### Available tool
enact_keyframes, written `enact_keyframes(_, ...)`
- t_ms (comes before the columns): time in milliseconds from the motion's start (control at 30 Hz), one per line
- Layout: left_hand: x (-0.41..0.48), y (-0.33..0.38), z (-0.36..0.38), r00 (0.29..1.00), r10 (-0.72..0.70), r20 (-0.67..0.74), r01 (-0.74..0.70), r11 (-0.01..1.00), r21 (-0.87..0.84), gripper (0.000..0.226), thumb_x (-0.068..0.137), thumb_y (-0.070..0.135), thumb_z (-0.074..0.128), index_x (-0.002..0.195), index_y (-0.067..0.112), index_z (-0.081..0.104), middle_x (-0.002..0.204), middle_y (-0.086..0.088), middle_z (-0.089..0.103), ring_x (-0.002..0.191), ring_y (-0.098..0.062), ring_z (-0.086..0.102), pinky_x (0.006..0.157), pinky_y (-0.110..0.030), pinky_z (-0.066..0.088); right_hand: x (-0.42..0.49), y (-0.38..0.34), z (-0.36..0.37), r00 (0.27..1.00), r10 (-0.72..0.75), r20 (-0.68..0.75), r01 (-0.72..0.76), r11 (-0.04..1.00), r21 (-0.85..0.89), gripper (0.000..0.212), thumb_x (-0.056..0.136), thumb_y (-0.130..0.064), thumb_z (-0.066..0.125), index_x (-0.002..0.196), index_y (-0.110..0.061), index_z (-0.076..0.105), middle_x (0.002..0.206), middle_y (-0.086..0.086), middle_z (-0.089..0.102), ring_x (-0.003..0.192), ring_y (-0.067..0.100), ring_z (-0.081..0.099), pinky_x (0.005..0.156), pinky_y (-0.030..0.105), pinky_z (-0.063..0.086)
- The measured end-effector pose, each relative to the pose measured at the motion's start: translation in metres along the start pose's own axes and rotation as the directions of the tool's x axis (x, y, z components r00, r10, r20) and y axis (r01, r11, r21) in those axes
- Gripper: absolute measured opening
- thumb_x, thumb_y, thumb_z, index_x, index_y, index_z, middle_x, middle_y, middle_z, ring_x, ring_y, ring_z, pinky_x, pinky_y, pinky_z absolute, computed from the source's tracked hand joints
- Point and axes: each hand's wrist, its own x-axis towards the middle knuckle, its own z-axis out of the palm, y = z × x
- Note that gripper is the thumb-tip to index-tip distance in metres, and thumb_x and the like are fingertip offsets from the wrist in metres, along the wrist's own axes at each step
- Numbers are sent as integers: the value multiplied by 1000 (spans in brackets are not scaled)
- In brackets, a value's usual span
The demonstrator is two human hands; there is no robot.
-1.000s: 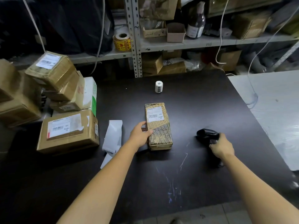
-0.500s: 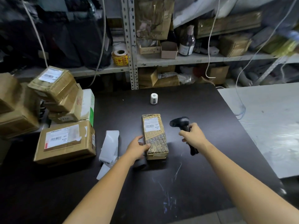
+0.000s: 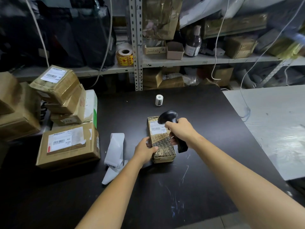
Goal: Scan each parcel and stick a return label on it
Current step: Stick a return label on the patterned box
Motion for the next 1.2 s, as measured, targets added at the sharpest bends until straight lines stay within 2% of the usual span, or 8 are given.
enact_keyframes(167,1,1,-4,1000,26,4,-26,999,44,61,82,14,75,134,26,46,114,-1,66,104,-23,66,92,-47,55,-5,-10,2,999,4,52,-4,1000,12,20,77,-22,61,82,-5,53,63,11,53,41,22,52,49,33,50)
enact_keyframes(433,0,-1,-3,1000,18,4,-18,999,27,61,82,13,75,134,24,46,116,-3,66,106,-23,66,95,-47,53,-10,-13,1,1000,-14,14,14,1000,-3,26,76,-23,62,89,-1,56,67,13,57,42,23,56,52,35,55)
enact_keyframes(867,0,0,-7,999,29,26,-31,998,56,58,85,14,73,134,23,44,120,-4,63,109,-23,63,95,-47,53,-12,-13,8,999,16,39,-17,1000,11,21,80,-19,60,86,1,56,57,9,53,44,22,53,50,34,52)
enact_keyframes(1200,-1,0,-7,999,33,20,-34,997,66,61,83,15,75,135,23,44,121,-3,63,109,-22,63,95,-46,53,-10,-14,7,1000,0,8,0,1000,11,25,79,-22,62,89,0,55,64,13,56,45,25,56,54,39,57)
